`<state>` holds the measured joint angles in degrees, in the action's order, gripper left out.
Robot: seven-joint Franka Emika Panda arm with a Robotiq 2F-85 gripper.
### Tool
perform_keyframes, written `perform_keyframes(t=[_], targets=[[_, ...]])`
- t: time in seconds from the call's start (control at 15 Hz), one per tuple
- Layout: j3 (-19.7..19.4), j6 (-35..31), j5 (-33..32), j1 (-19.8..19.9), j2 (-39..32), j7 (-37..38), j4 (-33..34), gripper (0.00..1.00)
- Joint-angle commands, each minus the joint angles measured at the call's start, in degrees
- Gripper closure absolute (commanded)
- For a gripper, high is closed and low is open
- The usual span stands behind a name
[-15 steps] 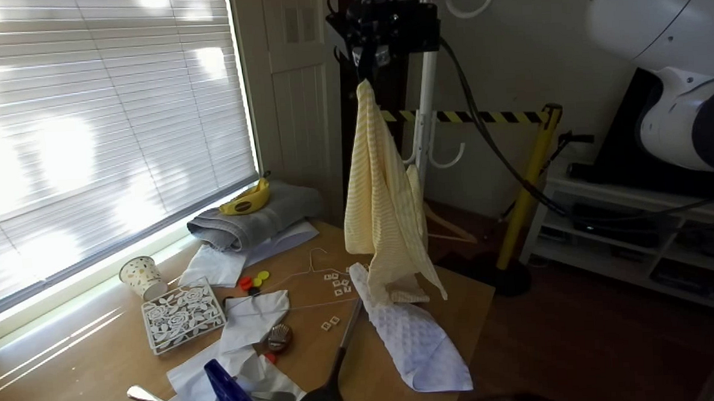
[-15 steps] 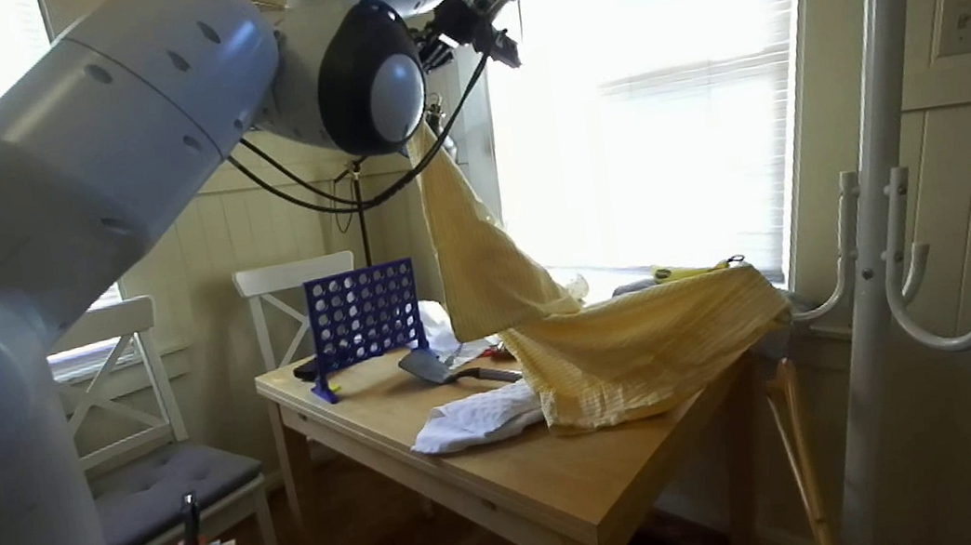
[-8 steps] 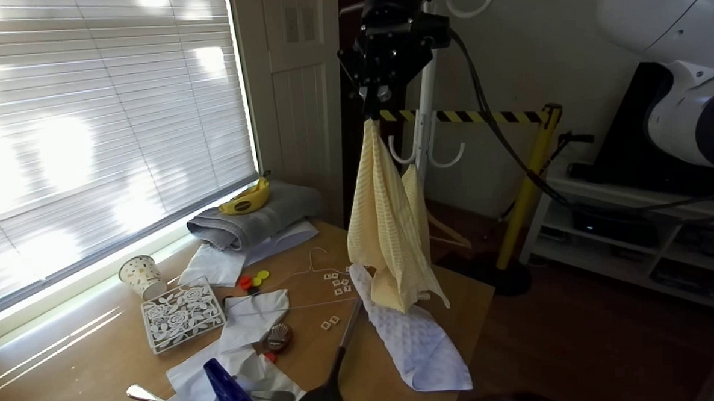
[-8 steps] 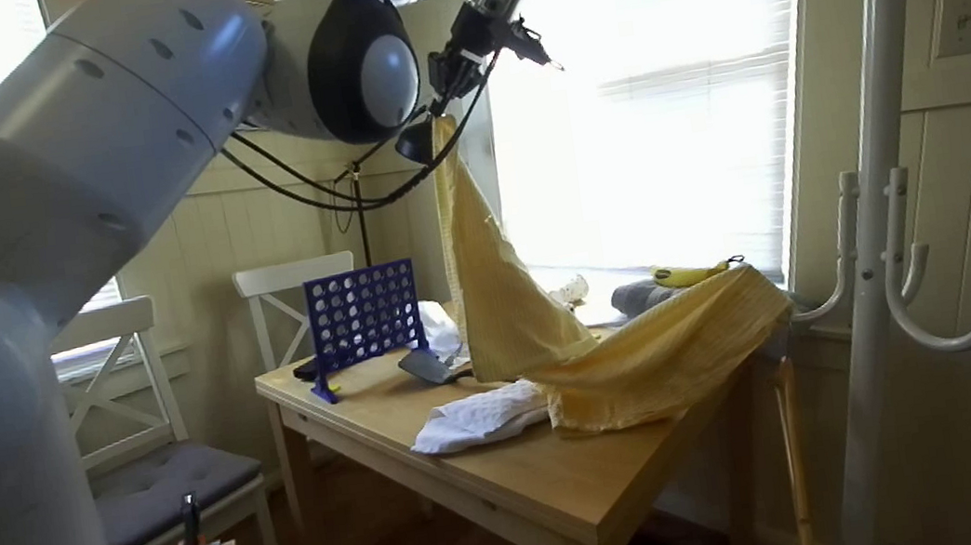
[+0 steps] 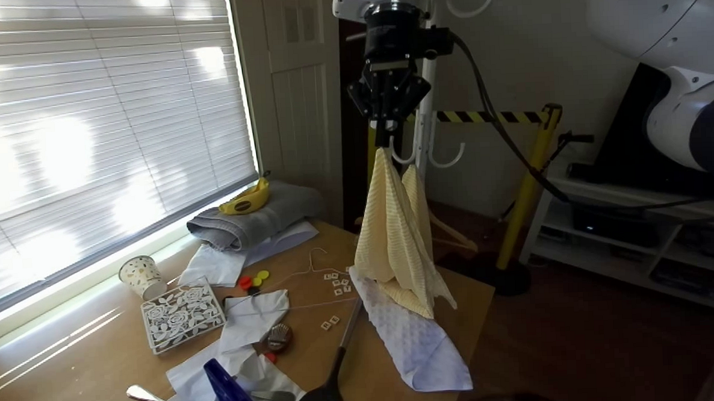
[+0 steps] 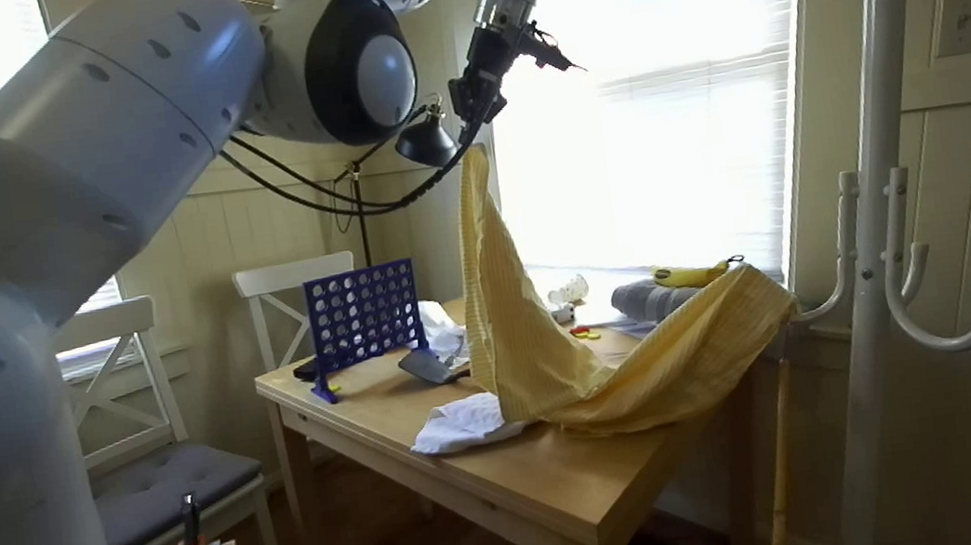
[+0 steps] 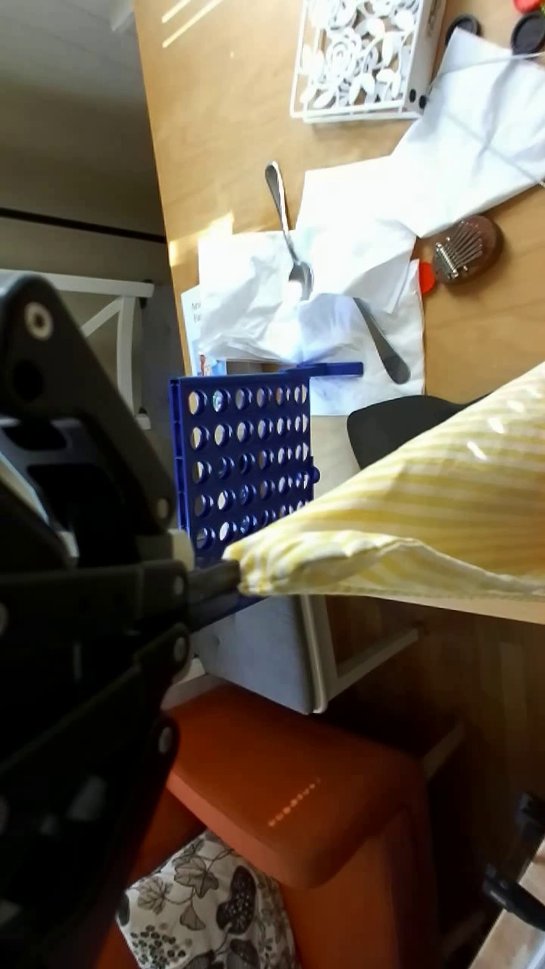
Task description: Put the yellow towel on the table
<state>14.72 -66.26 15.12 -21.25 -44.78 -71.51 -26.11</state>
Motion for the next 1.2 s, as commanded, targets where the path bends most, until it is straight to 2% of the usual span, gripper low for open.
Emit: perform_keyframes(t=[0.0, 0.27, 0.4, 0.6, 0.8, 0.87, 0.93, 1.13], targets=[[0.97, 0.73, -0.83, 0.08, -0.93, 0.37, 1.66, 1.00], [1.42, -0.98, -0.63, -0.28, -3.29, -0.67, 1.58, 1.00], [-0.92, -3.81, -4.41, -1.90, -4.74, -0.55, 1.80, 1.00], [-4.78, -3.32, -12.43, -4.31, -6.41, -1.15, 0.74, 1.00], [-5.66, -1.49, -15.34, -5.40, -9.82, -0.23, 0.79, 1.00], [-5.15, 0.39, -14.77, -5.17, -11.06, 0.15, 1.46, 0.74], [-3.69, 1.29, -12.66, -4.26, -12.53, 0.14, 2.60, 0.73], [-2.51, 1.14, -10.41, -1.48, -11.69, 1.96, 2.45, 0.55]])
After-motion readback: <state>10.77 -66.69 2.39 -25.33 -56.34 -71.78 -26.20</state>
